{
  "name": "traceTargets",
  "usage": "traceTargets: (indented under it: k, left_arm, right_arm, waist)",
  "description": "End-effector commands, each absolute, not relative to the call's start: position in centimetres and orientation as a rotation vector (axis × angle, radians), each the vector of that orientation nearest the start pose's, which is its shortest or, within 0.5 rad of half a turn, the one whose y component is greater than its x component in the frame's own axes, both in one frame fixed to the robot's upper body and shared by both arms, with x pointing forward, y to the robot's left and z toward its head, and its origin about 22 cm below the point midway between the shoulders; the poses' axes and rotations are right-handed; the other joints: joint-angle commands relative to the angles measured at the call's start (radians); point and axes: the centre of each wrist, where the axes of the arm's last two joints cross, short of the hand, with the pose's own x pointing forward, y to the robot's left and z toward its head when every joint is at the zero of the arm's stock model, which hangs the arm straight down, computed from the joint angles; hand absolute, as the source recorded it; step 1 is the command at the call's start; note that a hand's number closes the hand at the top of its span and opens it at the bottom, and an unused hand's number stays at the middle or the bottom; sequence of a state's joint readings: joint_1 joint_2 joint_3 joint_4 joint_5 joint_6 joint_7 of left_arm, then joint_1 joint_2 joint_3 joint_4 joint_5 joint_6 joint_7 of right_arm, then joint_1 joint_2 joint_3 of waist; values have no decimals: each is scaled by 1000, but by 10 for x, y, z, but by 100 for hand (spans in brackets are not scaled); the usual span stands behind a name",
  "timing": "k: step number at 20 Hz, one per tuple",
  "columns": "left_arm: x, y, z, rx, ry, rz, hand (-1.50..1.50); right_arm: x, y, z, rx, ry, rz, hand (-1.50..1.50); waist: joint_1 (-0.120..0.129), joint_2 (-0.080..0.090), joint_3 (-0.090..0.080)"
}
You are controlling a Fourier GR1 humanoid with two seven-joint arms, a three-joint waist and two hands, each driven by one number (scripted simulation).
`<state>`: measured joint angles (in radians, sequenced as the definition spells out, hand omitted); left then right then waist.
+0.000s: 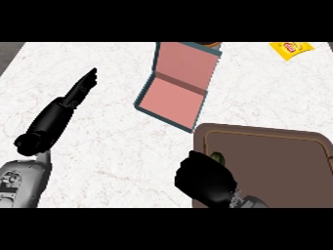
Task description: Pick the squash from the tray and place it in the cardboard box
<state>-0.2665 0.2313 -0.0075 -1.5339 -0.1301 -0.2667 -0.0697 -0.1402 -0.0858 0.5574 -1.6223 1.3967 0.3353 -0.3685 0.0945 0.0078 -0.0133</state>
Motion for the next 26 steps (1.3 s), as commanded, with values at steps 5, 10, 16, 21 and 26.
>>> traceTargets:
  k: [5, 10, 16, 21, 26]
  left_arm:
    - [307, 237, 69, -2, -1767, -606, 0]
    - [310, 244, 71, 23, -1759, -598, 0]
    - [314, 240, 75, 25, -1765, -592, 0]
    - [313, 247, 75, 26, -1780, -592, 0]
    - [305, 264, 67, 52, -1762, -591, 0]
  right_arm:
    - [214, -20, 79, -482, -1965, 1859, 150]
    - [212, -1, 115, -541, -2032, 1642, 150]
    - [234, -3, 150, -630, -1985, 1168, 150]
    - [280, 12, 191, -761, -1917, 947, 150]
    - [324, 30, 209, -801, -1860, 872, 150]
  waist:
    - [12, 2, 12]
    - [-2, -2, 11]
    - [-11, -2, 11]
    - [-12, 1, 10]
    - [-26, 3, 11]
